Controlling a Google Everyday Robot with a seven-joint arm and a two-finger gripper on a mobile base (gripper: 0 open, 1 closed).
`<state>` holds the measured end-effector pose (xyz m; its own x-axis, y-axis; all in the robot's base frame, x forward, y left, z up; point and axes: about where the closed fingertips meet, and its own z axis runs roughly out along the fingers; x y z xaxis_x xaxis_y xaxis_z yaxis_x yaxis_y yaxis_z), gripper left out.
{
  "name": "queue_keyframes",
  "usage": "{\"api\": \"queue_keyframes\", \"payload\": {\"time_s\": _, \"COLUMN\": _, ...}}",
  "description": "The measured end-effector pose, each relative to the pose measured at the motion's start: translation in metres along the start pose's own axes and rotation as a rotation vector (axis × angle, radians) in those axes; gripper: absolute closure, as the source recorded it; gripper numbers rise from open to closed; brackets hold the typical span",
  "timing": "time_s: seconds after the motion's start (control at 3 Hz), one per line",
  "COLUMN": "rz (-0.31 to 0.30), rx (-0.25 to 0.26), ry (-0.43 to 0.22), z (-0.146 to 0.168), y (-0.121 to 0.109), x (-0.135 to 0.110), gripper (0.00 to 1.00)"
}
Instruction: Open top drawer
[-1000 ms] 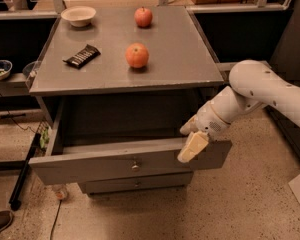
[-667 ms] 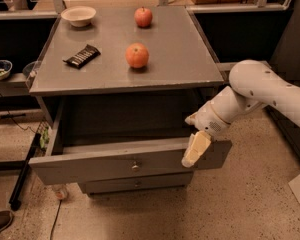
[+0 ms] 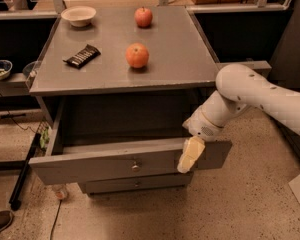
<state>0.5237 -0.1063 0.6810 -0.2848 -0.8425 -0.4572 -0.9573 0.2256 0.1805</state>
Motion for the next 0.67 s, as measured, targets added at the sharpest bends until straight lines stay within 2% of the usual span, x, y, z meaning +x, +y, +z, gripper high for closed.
{"api": "queue_keyframes", "payload": {"time_s": 0.33, "rz": 0.011, "rx": 0.018, "ry": 0.055, "z": 0.0077, "y": 0.0001, "x": 0.0060, "gripper": 0.00}}
{"api": "queue_keyframes", "payload": {"time_s": 0.67, "rz": 0.017, "rx": 0.002, "ry": 0.074, "z": 0.0140, "y": 0.0004, "x": 0.0109, "gripper": 0.03}}
